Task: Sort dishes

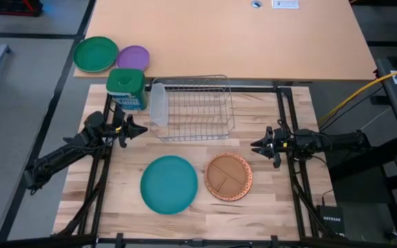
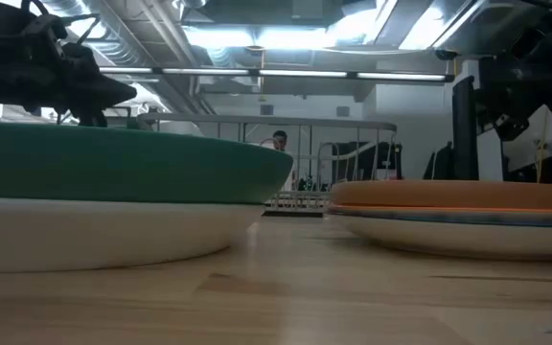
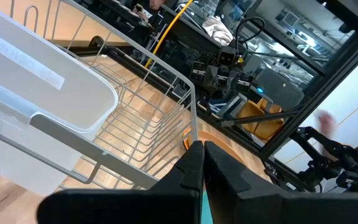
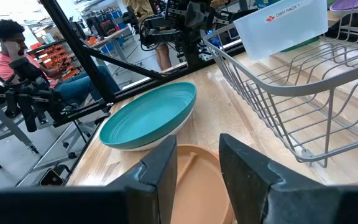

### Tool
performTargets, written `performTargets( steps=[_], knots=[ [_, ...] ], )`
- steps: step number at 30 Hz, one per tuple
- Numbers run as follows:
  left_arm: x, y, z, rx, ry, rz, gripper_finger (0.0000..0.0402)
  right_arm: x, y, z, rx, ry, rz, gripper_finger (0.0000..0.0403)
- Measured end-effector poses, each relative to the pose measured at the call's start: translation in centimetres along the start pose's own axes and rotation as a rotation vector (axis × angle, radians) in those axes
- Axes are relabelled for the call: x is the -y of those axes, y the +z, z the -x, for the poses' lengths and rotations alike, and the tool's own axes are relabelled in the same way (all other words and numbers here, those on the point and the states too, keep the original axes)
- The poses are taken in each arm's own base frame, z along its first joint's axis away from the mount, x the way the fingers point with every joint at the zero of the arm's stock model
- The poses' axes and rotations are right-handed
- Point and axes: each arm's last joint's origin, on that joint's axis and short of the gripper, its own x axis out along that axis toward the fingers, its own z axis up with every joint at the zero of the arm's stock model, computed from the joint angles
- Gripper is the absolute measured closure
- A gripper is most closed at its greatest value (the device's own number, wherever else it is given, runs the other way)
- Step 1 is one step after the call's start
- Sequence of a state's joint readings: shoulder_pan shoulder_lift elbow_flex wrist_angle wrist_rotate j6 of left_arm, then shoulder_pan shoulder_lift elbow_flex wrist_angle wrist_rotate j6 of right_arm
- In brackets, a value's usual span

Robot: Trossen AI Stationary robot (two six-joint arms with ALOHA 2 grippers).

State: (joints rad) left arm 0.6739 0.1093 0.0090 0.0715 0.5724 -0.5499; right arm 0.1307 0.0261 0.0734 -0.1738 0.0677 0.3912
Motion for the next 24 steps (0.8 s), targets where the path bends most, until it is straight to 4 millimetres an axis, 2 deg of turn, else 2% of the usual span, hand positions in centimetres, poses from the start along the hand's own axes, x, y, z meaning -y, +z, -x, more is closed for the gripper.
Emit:
performTargets(
  steps=[24],
  knots=[
    [0.0,0.01,0.0,0.0,0.0,0.0,0.0398,-0.04,0.1,-0.01,0.014,0.005,-0.001,0.0278]
  ],
)
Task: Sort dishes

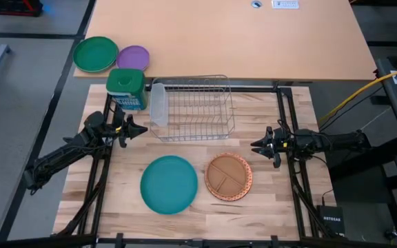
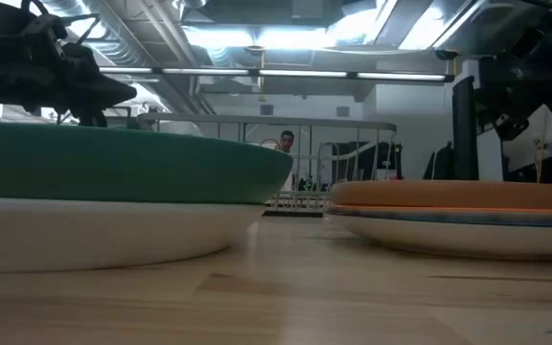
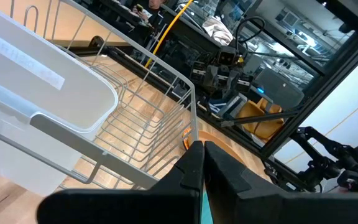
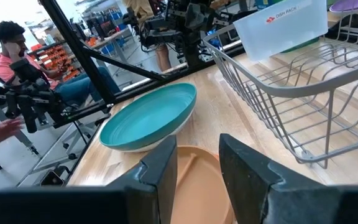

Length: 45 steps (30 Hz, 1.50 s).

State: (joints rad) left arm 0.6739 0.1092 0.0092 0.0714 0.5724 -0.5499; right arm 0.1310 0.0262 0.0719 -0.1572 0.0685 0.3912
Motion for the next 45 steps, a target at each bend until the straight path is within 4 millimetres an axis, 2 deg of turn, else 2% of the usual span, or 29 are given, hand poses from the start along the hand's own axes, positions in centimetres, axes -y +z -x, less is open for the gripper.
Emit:
performTargets(
  steps=[9,13,16,20,26,30,33,38,45],
  knots=[
    [0.0,0.0,0.0,0.0,0.0,0.0,0.0398,-0.1,0.2,0.0,0.038,0.005,-0.004,0.0278],
    [0.0,0.0,0.0,0.003,0.005,-0.049,0.0398,-0.1,0.4,0.0,0.052,0.01,-0.062,0.0278],
    [-0.1,0.0,0.0,0.011,0.02,-0.098,0.0398,-0.3,1.0,0.0,0.112,0.031,-0.123,0.0278],
    [-0.1,0.0,0.0,0.012,0.02,-0.054,0.0398,-0.8,2.1,-0.2,0.217,0.065,-0.144,0.0278],
    [-0.1,0.0,0.0,0.012,0.02,-0.029,0.0398,-1.3,3.2,-1.7,0.288,0.098,-0.127,0.0278],
    [-0.1,0.0,0.0,0.012,0.022,-0.059,0.0398,-1.7,3.3,-3.8,0.241,0.12,-0.119,0.0278],
    [-0.1,0.0,0.0,0.012,0.022,-0.088,0.0398,-2.4,4.2,-6.1,0.159,0.158,-0.108,0.0278],
    [-0.1,0.0,0.0,0.011,0.023,-0.156,0.0398,-4.0,6.4,-11.1,0.041,0.208,-0.099,0.0278],
    [-0.1,0.0,0.0,0.011,0.023,-0.218,0.0398,-5.8,9.3,-18.6,0.012,0.201,-0.104,0.0278]
  ],
)
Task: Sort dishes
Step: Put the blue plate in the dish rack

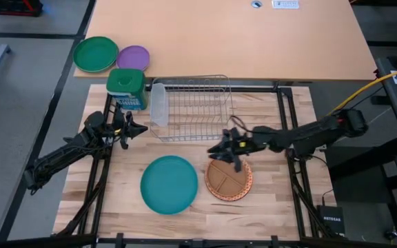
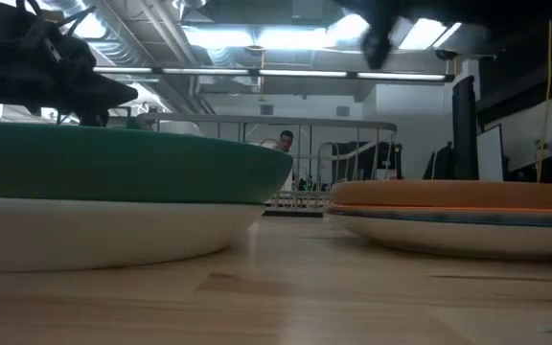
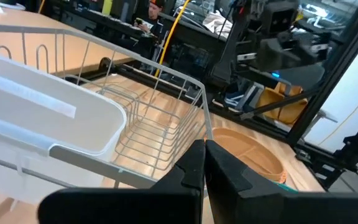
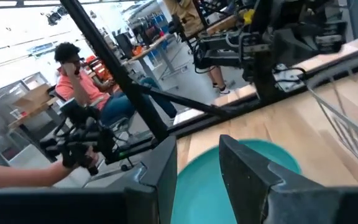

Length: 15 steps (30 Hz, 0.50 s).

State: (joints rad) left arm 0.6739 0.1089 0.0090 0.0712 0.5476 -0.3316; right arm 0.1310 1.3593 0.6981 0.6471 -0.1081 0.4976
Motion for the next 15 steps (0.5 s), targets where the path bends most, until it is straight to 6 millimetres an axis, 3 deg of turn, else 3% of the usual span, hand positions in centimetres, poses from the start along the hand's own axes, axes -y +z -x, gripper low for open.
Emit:
performTargets(
  steps=[8,15],
  knots=[
    [0.1,0.0,0.0,-0.012,-0.035,-0.026,0.0398,-0.4,1.5,-6.4,-0.243,-0.023,-0.031,0.0278],
    [0.3,-0.1,0.0,-0.033,-0.12,-0.136,0.0398,-0.4,2.2,-9.0,-0.406,-0.113,-0.062,0.0278]
  ],
)
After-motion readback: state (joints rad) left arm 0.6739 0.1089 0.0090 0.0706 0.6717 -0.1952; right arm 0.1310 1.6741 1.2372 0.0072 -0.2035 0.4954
